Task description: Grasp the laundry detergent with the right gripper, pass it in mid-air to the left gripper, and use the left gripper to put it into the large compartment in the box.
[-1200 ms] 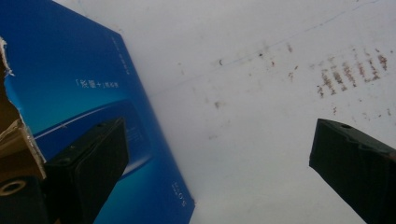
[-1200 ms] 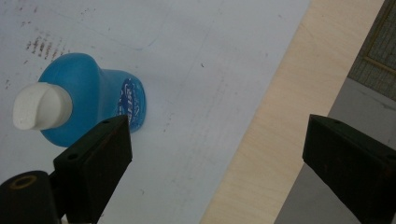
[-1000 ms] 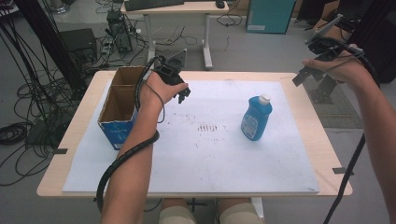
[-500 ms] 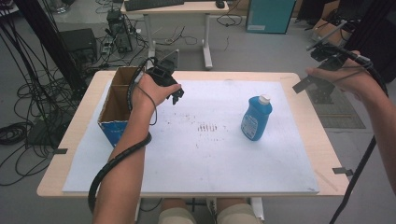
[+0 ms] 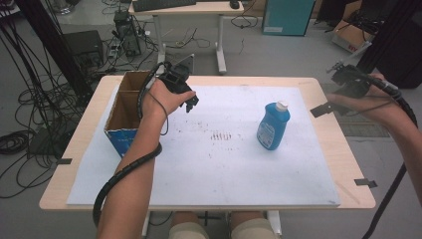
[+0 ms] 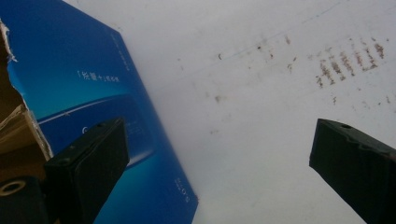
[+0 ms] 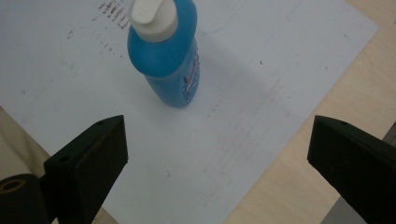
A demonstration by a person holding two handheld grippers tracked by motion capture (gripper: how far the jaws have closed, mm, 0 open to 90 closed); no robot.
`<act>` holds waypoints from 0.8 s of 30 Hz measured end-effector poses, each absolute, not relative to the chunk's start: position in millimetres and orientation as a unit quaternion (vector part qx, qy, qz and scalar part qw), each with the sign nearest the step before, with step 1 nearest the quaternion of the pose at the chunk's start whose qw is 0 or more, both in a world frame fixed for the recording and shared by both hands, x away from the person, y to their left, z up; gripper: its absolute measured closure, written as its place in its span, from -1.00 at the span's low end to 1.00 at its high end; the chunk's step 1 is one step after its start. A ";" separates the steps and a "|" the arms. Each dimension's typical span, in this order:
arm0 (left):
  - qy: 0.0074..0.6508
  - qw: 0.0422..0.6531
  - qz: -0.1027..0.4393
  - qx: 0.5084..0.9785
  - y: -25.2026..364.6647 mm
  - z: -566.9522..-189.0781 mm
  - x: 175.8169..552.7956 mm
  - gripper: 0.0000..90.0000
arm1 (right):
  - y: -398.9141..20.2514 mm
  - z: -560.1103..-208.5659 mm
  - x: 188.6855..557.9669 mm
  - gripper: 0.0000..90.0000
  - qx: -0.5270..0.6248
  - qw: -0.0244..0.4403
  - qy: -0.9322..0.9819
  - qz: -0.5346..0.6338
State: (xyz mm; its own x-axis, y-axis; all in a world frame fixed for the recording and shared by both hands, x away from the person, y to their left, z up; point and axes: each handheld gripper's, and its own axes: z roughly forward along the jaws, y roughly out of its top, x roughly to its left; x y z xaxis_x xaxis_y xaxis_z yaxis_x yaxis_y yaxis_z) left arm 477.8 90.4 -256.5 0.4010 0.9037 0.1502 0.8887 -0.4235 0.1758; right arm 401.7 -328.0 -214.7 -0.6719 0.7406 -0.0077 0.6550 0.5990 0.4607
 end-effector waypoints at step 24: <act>0.530 0.041 0.106 0.840 91.5 -261.3 478.8 -0.88 | -306.6 -293.7 368.2 -0.92 0.400 0.136 0.863 0.277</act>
